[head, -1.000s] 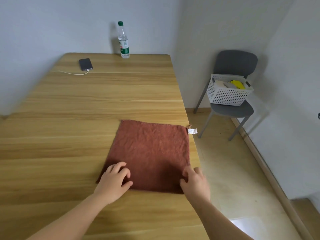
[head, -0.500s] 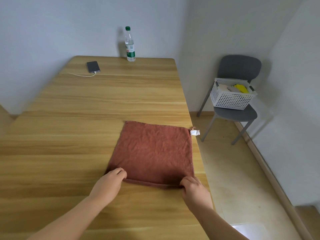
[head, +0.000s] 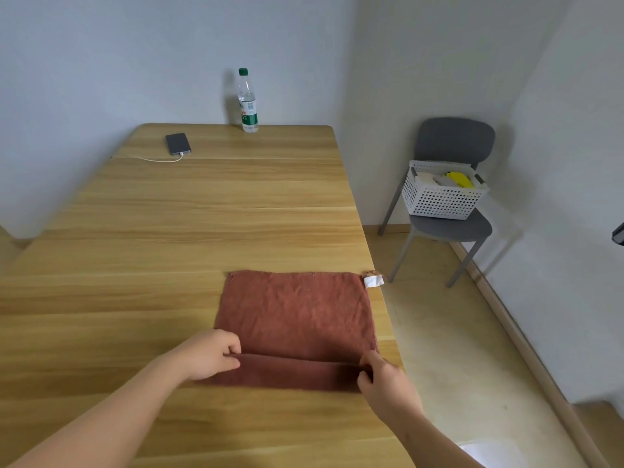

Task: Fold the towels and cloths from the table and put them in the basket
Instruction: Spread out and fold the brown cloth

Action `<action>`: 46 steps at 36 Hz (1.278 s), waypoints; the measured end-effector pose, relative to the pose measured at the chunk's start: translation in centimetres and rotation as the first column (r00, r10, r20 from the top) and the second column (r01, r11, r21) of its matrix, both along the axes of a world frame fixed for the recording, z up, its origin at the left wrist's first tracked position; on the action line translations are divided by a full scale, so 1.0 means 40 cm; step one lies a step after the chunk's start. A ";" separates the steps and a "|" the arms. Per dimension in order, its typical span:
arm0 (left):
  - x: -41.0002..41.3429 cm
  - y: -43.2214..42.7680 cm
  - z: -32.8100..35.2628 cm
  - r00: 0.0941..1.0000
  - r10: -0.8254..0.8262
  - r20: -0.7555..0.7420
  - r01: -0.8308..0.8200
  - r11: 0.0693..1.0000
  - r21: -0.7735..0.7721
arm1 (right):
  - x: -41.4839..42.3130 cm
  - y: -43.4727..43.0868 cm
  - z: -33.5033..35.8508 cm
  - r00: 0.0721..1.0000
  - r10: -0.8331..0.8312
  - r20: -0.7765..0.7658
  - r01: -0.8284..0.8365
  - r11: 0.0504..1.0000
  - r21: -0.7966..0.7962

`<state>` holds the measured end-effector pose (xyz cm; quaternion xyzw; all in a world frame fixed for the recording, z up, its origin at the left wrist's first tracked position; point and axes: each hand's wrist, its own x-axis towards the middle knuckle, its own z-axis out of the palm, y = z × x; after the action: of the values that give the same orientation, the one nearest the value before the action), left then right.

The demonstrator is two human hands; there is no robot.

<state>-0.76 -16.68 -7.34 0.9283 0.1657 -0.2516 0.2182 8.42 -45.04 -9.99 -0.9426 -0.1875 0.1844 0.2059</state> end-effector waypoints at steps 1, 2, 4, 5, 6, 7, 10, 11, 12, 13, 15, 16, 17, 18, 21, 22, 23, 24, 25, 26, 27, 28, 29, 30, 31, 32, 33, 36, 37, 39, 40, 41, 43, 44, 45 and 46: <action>0.001 0.009 0.005 0.999 0.038 0.025 -0.037 0.999 -0.023 | 0.000 -0.004 0.001 1.000 -0.022 -0.006 0.022 0.999 0.029; 0.002 0.018 0.012 0.997 0.072 0.040 -0.070 0.997 -0.045 | 0.003 -0.007 0.003 0.999 -0.036 -0.009 0.036 0.998 0.051; 0.006 0.040 0.030 0.994 0.103 0.037 -0.100 0.992 -0.080 | 0.013 -0.009 0.009 0.998 -0.060 -0.013 0.061 0.994 0.091; 0.011 0.053 0.038 0.994 0.104 0.032 -0.101 0.990 -0.095 | 0.021 -0.008 0.013 0.997 -0.077 -0.016 0.078 0.989 0.122; 0.018 0.066 0.046 0.994 0.108 0.034 -0.104 0.989 -0.103 | 0.030 -0.005 0.019 0.995 -0.095 -0.020 0.097 0.983 0.157; 0.026 0.079 0.055 0.991 0.128 0.045 -0.122 0.986 -0.112 | 0.040 -0.001 0.027 0.993 -0.114 -0.026 0.117 0.975 0.190; 0.051 0.109 0.085 0.963 0.233 0.139 -0.208 0.963 -0.173 | 0.076 0.019 0.052 0.986 -0.165 -0.033 0.168 0.951 0.258; 0.062 0.117 0.092 0.947 0.269 0.175 -0.235 0.953 -0.191 | 0.092 0.030 0.059 0.983 -0.183 -0.035 0.185 0.945 0.269; 0.072 0.121 0.099 0.933 0.293 0.208 -0.252 0.947 -0.201 | 0.105 0.040 0.068 0.979 -0.199 -0.035 0.201 0.940 0.275; 0.080 0.124 0.105 0.922 0.310 0.231 -0.267 0.942 -0.202 | 0.116 0.048 0.076 0.976 -0.214 -0.031 0.214 0.936 0.278; 0.103 0.135 0.108 0.900 0.344 0.266 -0.293 0.932 -0.215 | 0.146 0.066 0.087 0.972 -0.234 -0.021 0.231 0.932 0.280; 0.115 0.143 0.106 0.889 0.359 0.283 -0.303 0.926 -0.224 | 0.160 0.076 0.090 0.970 -0.244 -0.018 0.239 0.929 0.284; 0.129 0.149 0.103 0.879 0.372 0.298 -0.312 0.922 -0.231 | 0.175 0.087 0.093 0.967 -0.252 -0.015 0.246 0.925 0.288; 0.141 0.153 0.101 0.874 0.377 0.307 -0.316 0.921 -0.230 | 0.189 0.097 0.096 0.966 -0.259 -0.013 0.251 0.923 0.293; 0.183 0.162 0.090 0.867 0.387 0.313 -0.334 0.919 -0.210 | 0.233 0.129 0.097 0.964 -0.264 -0.017 0.258 0.923 0.285; 0.197 0.165 0.085 0.863 0.392 0.319 -0.341 0.917 -0.207 | 0.248 0.140 0.096 0.964 -0.266 -0.021 0.261 0.924 0.279; 0.210 0.170 0.079 0.858 0.398 0.324 -0.348 0.915 -0.202 | 0.262 0.150 0.093 0.964 -0.266 -0.023 0.262 0.925 0.274; 0.223 0.176 0.072 0.856 0.402 0.325 -0.354 0.914 -0.197 | 0.276 0.160 0.089 0.964 -0.266 -0.024 0.262 0.927 0.269; 0.235 0.182 0.063 0.854 0.406 0.324 -0.361 0.912 -0.192 | 0.290 0.168 0.084 0.964 -0.264 -0.024 0.260 0.928 0.266; 0.246 0.188 0.055 0.854 0.410 0.320 -0.368 0.911 -0.184 | 0.303 0.176 0.080 0.965 -0.262 -0.023 0.259 0.929 0.264; 0.257 0.193 0.048 0.855 0.412 0.316 -0.374 0.911 -0.175 | 0.315 0.184 0.076 0.965 -0.261 -0.018 0.257 0.931 0.261; 0.267 0.197 0.040 0.856 0.411 0.314 -0.376 0.911 -0.168 | 0.326 0.190 0.071 0.966 -0.260 -0.010 0.254 0.934 0.253; 0.277 0.201 0.030 0.858 0.410 0.310 -0.377 0.912 -0.163 | 0.336 0.195 0.066 0.967 -0.256 0.006 0.247 0.938 0.242; 0.285 0.202 0.021 0.860 0.409 0.305 -0.377 0.912 -0.159 | 0.344 0.200 0.061 0.968 -0.250 0.027 0.238 0.944 0.227; 0.291 0.204 0.013 0.863 0.409 0.296 -0.382 0.912 -0.148 | 0.352 0.205 0.055 0.968 -0.246 0.050 0.231 0.951 0.205; 0.296 0.204 0.006 0.863 0.413 0.291 -0.390 0.911 -0.136 | 0.357 0.211 0.052 0.965 -0.252 0.070 0.237 0.955 0.176; 0.301 0.205 -0.006 0.858 0.419 0.298 -0.403 0.908 -0.117 | 0.361 0.216 0.049 0.958 -0.270 0.094 0.256 0.956 0.141; 0.302 0.195 -0.037 0.848 0.423 0.319 -0.459 0.888 0.044 | 0.358 0.235 0.043 0.918 -0.326 0.228 0.322 0.945 0.056; 0.300 0.186 -0.042 0.838 0.439 0.323 -0.489 0.867 0.091 | 0.353 0.240 0.041 0.911 -0.334 0.243 0.329 0.942 0.062; 0.292 0.164 -0.049 0.807 0.501 0.311 -0.556 0.823 0.116 | 0.339 0.252 0.031 0.936 -0.310 0.168 0.298 0.950 0.089; 0.286 0.151 -0.053 0.791 0.539 0.288 -0.586 0.803 0.107 | 0.330 0.257 0.022 0.957 -0.271 0.105 0.262 0.961 0.090; 0.279 0.139 -0.061 0.780 0.569 0.261 -0.608 0.788 0.099 | 0.320 0.260 0.010 0.974 -0.224 0.045 0.220 0.973 0.074; 0.262 0.117 -0.070 0.775 0.597 0.208 -0.624 0.774 0.107 | 0.295 0.261 -0.011 0.987 -0.156 -0.038 0.157 0.987 0.043; 0.253 0.107 -0.072 0.770 0.611 0.181 -0.633 0.768 0.100 | 0.283 0.260 -0.019 0.988 -0.143 -0.054 0.145 0.989 0.036; 0.246 0.099 -0.075 0.763 0.625 0.161 -0.642 0.762 0.084 | 0.272 0.258 -0.026 0.989 -0.138 -0.055 0.140 0.990 0.033; 0.238 0.091 -0.076 0.758 0.638 0.136 -0.649 0.758 0.063 | 0.261 0.256 -0.029 0.990 -0.134 -0.050 0.135 0.990 0.029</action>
<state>8.75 -13.05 -10.36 0.8369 0.4761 -0.1022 0.2499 18.86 -34.81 -11.15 -0.9449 -0.1215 0.1898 0.2375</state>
